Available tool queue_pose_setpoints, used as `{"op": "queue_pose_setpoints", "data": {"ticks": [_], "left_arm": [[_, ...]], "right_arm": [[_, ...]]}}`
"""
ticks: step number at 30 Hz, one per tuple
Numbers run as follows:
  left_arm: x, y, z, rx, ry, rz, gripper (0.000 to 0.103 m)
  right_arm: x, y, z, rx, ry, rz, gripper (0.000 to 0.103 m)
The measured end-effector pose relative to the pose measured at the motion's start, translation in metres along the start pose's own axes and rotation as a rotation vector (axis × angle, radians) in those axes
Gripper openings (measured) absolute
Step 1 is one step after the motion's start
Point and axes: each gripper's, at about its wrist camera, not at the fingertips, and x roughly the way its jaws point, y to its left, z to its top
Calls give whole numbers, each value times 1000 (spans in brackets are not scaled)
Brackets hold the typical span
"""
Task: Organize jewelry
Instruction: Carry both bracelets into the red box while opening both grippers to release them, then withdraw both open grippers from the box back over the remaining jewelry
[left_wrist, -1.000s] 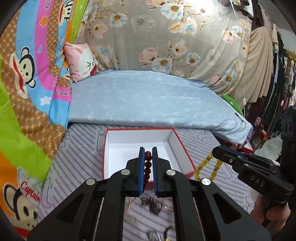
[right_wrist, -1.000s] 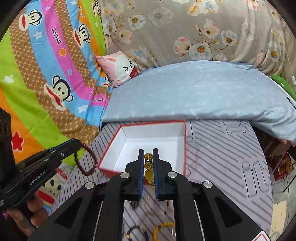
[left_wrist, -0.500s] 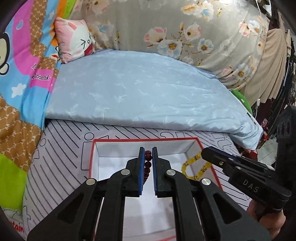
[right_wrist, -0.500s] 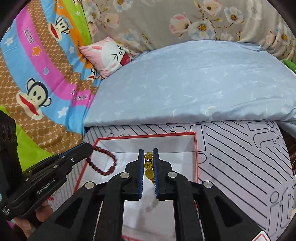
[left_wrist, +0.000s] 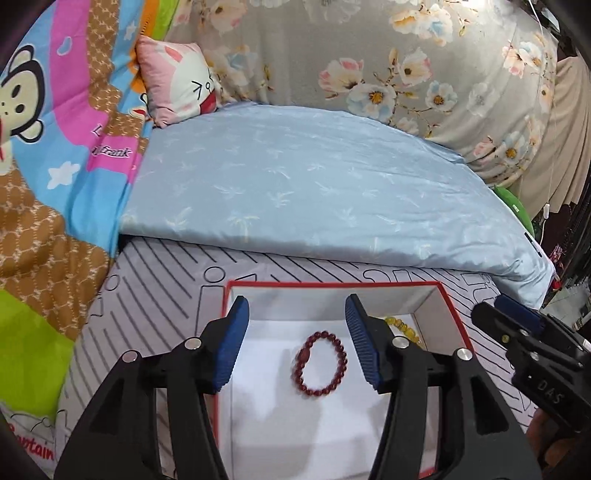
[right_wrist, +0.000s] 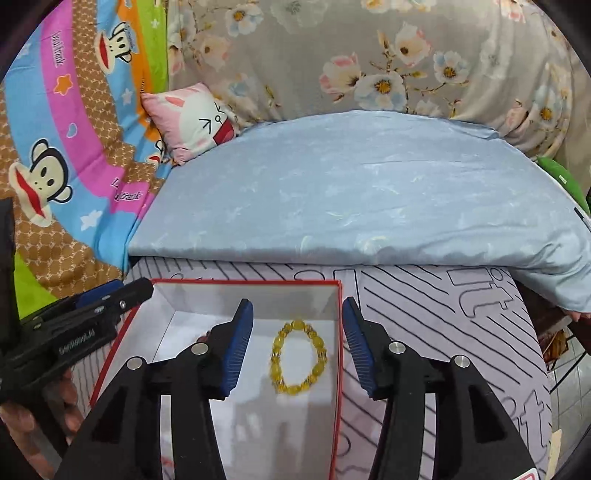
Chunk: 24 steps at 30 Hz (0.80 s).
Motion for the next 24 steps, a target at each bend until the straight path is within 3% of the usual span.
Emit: {"op": "queue_pose_setpoints", "data": {"ticks": [6,14,24], "left_arm": [[-49,7,-32,12,-18,48,53],[-85,16,-99,-12,35,101,54],[-109,-13,-179,-9,127,72,54]], "right_arm": [[-43,-2,-45,5,21,-10,50],[-85,-9,-115,17,89,-33,50],[-111,-22,-189,38,191,-66,47]]}}
